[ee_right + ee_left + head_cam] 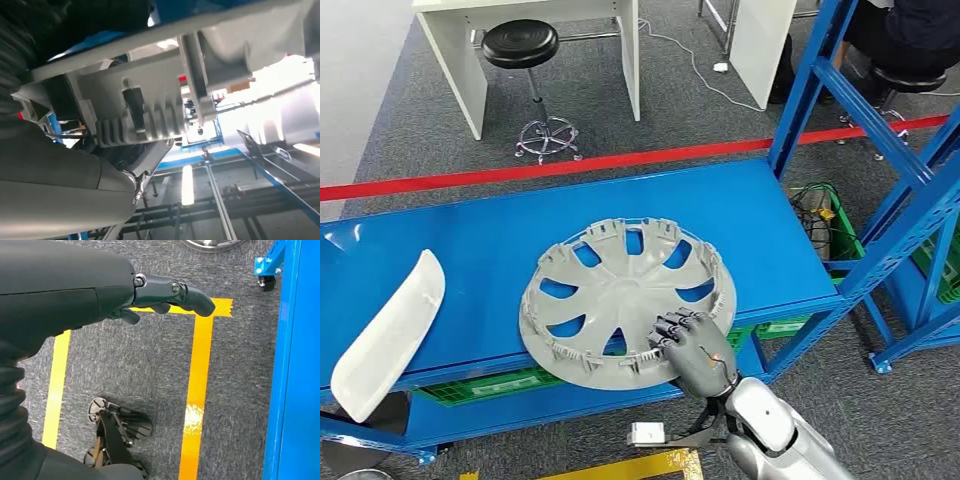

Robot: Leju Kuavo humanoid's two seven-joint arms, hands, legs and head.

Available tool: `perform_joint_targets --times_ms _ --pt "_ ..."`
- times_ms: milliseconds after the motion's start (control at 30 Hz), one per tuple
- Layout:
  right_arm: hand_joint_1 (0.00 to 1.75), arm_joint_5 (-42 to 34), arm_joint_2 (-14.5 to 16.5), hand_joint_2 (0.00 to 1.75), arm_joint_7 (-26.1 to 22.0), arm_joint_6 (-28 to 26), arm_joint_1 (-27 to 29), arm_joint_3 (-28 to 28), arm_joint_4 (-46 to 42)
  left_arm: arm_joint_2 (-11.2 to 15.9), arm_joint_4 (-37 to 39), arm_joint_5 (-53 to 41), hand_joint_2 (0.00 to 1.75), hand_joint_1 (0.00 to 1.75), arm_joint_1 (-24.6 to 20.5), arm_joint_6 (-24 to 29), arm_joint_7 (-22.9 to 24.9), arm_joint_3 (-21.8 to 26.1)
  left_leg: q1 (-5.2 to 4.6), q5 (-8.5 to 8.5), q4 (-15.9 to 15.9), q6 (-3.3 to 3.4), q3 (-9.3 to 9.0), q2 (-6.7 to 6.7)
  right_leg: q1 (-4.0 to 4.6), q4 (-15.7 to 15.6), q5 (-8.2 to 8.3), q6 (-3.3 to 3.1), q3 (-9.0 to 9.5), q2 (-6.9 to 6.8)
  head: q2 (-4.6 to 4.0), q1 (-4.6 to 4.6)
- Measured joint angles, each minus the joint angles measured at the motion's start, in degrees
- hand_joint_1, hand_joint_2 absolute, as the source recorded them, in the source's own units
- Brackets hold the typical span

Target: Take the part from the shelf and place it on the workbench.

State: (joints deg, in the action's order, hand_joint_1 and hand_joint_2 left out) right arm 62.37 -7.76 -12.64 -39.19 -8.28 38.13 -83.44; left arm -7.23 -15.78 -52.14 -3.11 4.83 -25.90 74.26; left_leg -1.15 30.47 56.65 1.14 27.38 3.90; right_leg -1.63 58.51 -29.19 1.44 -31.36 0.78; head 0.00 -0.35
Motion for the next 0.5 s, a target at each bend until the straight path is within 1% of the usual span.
perform_joint_targets --times_ms 67,200,400,500 --pt "1.75 -0.78 0.08 1.75 -0.68 0.0 0.27 -0.27 -0.6 0.0 0.0 0.13 1.75 0.0 0.02 0.0 -0.04 0.02 0.0 0.0 0.0 0.0 0.0 0.0 0.0 0.0 0.0 0.0 0.0 0.0 0.0 -0.01" --pt "1.75 -4.63 0.26 1.75 -2.78 0.0 1.24 -1.11 -3.12 -0.05 0.0 0.7 1.75 0.0 0.1 0.0 -0.32 0.13 0.0 0.0 0.0 0.0 0.01 0.0 0.0 0.0 0.0 0.0 -0.01 0.0 0.0 0.0" --pt "1.75 -9.39 0.2 1.75 -4.17 0.0 2.31 -1.26 -7.25 -0.09 0.0 1.37 1.75 0.0 0.24 -0.21 -0.74 0.71 0.0 0.01 -0.01 0.0 0.04 0.0 0.0 0.0 0.0 0.0 -0.03 0.0 0.0 0.0" --pt "1.75 -11.14 0.14 1.75 -5.19 0.0 2.68 -1.28 -8.97 -0.15 0.0 1.78 0.44 0.0 0.35 -1.05 -1.1 1.14 0.0 0.0 -0.01 0.0 0.04 0.0 0.0 0.0 0.0 0.0 -0.04 0.01 0.0 0.0"
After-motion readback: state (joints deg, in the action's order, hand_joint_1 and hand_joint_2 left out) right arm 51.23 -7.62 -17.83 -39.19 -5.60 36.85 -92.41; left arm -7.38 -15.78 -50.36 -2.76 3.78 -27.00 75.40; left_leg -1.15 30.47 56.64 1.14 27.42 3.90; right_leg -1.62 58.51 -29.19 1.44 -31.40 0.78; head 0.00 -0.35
